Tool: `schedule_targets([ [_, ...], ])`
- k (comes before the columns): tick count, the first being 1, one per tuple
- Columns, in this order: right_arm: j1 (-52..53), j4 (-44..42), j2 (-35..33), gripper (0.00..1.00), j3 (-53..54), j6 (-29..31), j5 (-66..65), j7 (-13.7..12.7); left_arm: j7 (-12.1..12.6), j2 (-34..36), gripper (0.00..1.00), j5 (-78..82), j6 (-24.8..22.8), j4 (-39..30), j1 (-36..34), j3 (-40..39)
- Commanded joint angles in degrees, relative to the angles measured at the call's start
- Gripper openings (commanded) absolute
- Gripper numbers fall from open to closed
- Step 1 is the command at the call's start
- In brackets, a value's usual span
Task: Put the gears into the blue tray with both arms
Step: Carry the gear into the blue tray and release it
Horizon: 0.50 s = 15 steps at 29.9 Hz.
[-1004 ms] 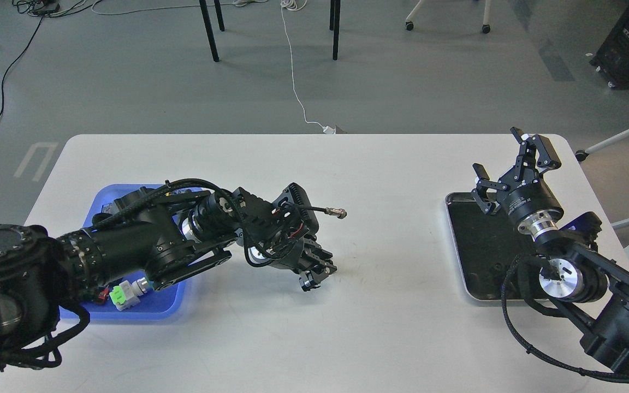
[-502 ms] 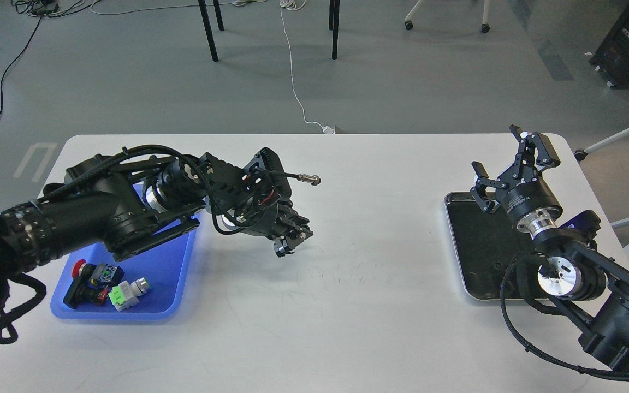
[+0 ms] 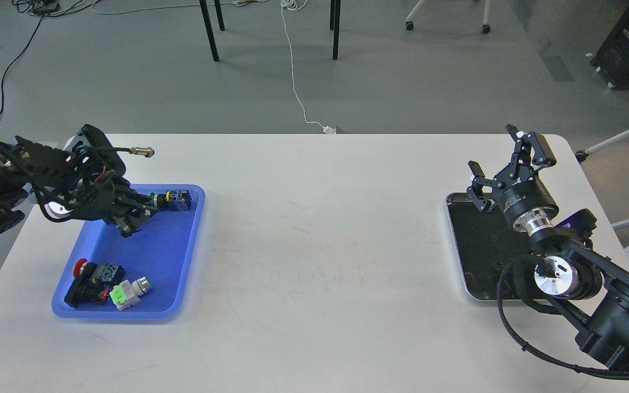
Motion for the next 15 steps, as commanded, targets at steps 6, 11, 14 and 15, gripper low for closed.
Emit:
schedule_targets([
  [6,0.07,0.00,0.13,0.99,0.00,-0.06,0.01,-0.01,-0.01,1.31,0.20,0.00,3.42,0.68,4.13,-0.49],
  [11,0.07,0.00,0.13,0.99,0.09,-0.06,0.01,-0.01,-0.01,0.26,0.20,0.00,3.51,1.12,5.10,-0.57],
  [14,0.07,0.00,0.13,0.99,0.09,-0.06,0.01,-0.01,-0.01,-0.01,0.21,0.00,3.51,1.39,5.54,-0.57],
  [15,0.07,0.00,0.13,0.99,0.09,-0.06,0.01,-0.01,-0.01,-0.27,0.21,0.00,3.51,1.56,5.71,-0.66],
])
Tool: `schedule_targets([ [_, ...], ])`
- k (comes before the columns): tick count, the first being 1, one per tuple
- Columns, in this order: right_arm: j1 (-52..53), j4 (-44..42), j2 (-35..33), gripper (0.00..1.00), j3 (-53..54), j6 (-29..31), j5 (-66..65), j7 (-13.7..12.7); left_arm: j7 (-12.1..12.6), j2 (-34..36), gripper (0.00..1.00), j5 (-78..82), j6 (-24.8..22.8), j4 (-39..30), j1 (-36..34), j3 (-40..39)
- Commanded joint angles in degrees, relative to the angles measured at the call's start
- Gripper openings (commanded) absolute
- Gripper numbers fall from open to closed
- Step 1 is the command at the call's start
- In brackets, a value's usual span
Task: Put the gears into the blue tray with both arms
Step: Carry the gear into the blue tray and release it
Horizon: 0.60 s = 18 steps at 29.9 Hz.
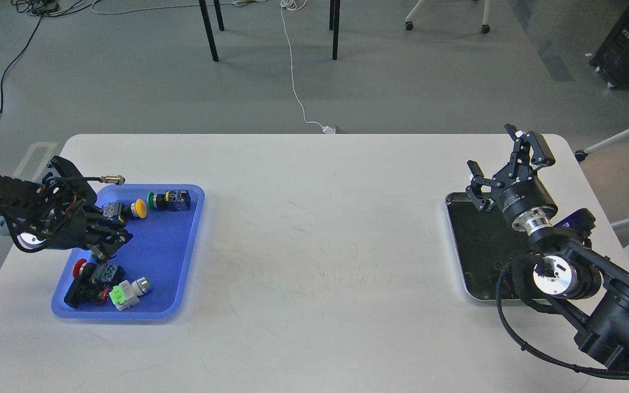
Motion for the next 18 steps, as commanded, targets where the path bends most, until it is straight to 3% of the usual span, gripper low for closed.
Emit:
schedule_targets([
  [1,0.00,0.00,-0.01,0.99,0.02,-0.01,0.01,0.02,0.00,-0.55,0.21,0.00,0.00,0.55,0.56,-0.08],
  [8,-0.09,0.00,-0.01,0.99,0.02,-0.01,0.01,0.02,0.00,-2.22,0.26,0.00,0.09,0.64,1.53,-0.17],
  [12,-0.09,0.00,-0.18,0.99,0.02,-0.01,0.01,0.02,0.00,-2.31,0.58,0.00,0.44,0.73,1.53,-0.17],
  [13,-0.09,0.00,-0.27,0.99,0.02,-0.01,0.01,0.02,0.00,-2.22,0.76,0.00,0.79,0.73,1.53,-0.17],
  [14,-0.09,0.00,-0.36,0.99,0.02,-0.01,0.01,0.02,0.00,-2.22,0.89,0.00,1.14,0.82,1.53,-0.17],
  [18,-0.09,0.09,-0.44,0.99,0.02,0.08,0.01,0.02,0.00,-1.96,0.94,-0.20,2.90,1.35,1.27,-1.74],
])
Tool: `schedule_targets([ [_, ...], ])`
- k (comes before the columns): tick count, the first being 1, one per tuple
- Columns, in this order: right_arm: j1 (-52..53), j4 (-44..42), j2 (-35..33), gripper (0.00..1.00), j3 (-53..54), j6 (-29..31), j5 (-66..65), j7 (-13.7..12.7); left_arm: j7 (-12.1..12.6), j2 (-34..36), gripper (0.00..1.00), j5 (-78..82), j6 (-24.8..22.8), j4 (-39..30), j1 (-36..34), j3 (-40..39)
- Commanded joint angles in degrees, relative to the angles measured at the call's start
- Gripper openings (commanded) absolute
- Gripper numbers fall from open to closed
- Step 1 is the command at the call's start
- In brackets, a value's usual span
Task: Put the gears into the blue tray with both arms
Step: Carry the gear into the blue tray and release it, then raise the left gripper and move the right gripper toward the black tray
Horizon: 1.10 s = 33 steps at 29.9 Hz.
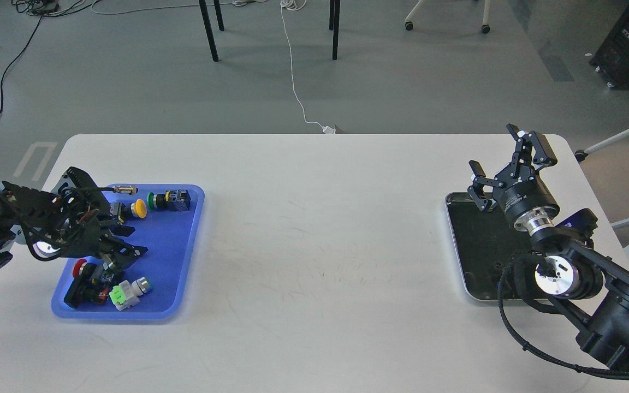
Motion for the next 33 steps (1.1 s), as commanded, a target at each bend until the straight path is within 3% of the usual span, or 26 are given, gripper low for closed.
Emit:
schedule_targets([
  [1,0.08,0.05,-0.12,0.99,-0.01,0.00,0.00,0.01,0.00,0.36,0.94,-1.41,1.34,0.19,-0.51,-3.46],
  [6,0.08,0.13,-0.12,0.99,-0.01,0.09,0.00,0.01,0.00,0.19,0.95,-19.84,-0.41,-0.69,-0.87,-13.40],
  [13,0.08,0.22,-0.39,0.99,-0.01,0.18,0.00,0.01,0.00,0.36,0.95,-63.41,-0.60,-10.69,1.49,-14.29],
  [15,0.08,0.22,-0.39,0.99,-0.09,0.26,0.00,0.01,0.00,-0.69,0.96,-75.64,-0.33,-13.51,4.57,-16.21],
  [17,-0.01,0.48,-0.39,0.99,-0.09,0.35,0.00,0.01,0.00,-4.28,0.98,-84.27,-0.42,-14.49,10.17,-23.04],
  [22,-0.36,0.66,-0.56,0.99,-0.09,0.62,0.00,0.01,0.00,-16.31,0.98,-85.28,0.37,-13.97,25.74,-43.35],
  [27,-0.62,0.75,-1.88,0.99,-0.36,0.88,0.00,0.01,0.00,-24.41,0.98,-85.54,4.41,-13.88,33.22,-51.10],
  [30,-0.62,1.45,-1.97,0.99,-0.53,0.88,0.00,0.01,7.58,-28.37,0.98,-86.07,5.65,-13.18,37.00,-56.28],
  [33,-0.71,1.54,-1.88,0.99,-0.62,0.97,-0.08,0.01,10.59,-30.31,0.98,-85.37,5.39,-12.91,40.52,-58.41],
])
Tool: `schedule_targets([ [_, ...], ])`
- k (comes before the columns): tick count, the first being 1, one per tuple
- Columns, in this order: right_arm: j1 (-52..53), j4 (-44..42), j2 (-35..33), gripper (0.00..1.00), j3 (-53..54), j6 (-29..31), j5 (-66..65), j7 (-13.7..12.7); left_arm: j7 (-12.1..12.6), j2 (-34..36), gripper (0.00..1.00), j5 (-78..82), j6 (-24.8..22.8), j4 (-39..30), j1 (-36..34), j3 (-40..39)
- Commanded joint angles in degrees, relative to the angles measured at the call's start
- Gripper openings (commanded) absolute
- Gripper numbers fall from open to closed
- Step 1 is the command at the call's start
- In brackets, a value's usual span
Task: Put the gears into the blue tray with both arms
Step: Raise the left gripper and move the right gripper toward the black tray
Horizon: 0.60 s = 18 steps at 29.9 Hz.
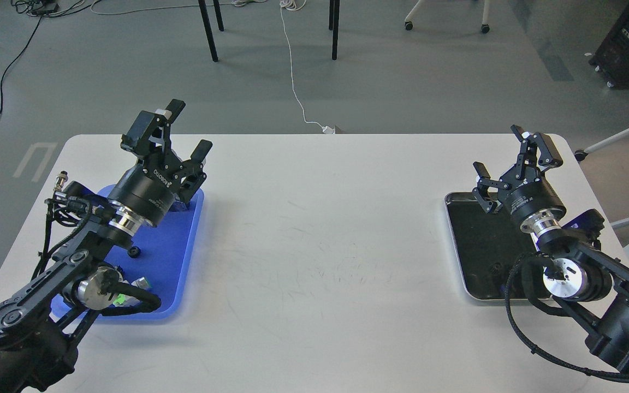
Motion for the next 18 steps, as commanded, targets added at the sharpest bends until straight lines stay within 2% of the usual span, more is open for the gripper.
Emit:
schedule_targets([
  [1,-0.05,0.18,0.03,0.99,-0.19,-0.01,-0.09,-0.01,3.26,-2.01,0.98,0.72,0.00,0.31,3.77,-2.23],
  [3,-0.05,0.18,0.03,0.99,-0.27,-0.01,-0.09,-0.01,3.35,-2.27,0.98,0.90,0.35,0.57,4.22,-2.23],
  [8,-0.05,0.18,-0.06,0.99,-0.28,-0.02,-0.35,-0.01,1.50,-2.98,0.98,0.90,0.53,1.19,5.27,-2.67],
  [16,-0.05,0.18,-0.06,0.99,-0.28,0.07,-0.44,-0.01,2.20,-3.86,0.98,0.20,0.35,0.48,6.06,-3.28],
  [18,-0.05,0.18,-0.06,0.99,-0.36,0.07,-0.53,-0.01,1.59,-3.94,0.98,-0.50,-0.35,0.66,6.06,-3.37],
])
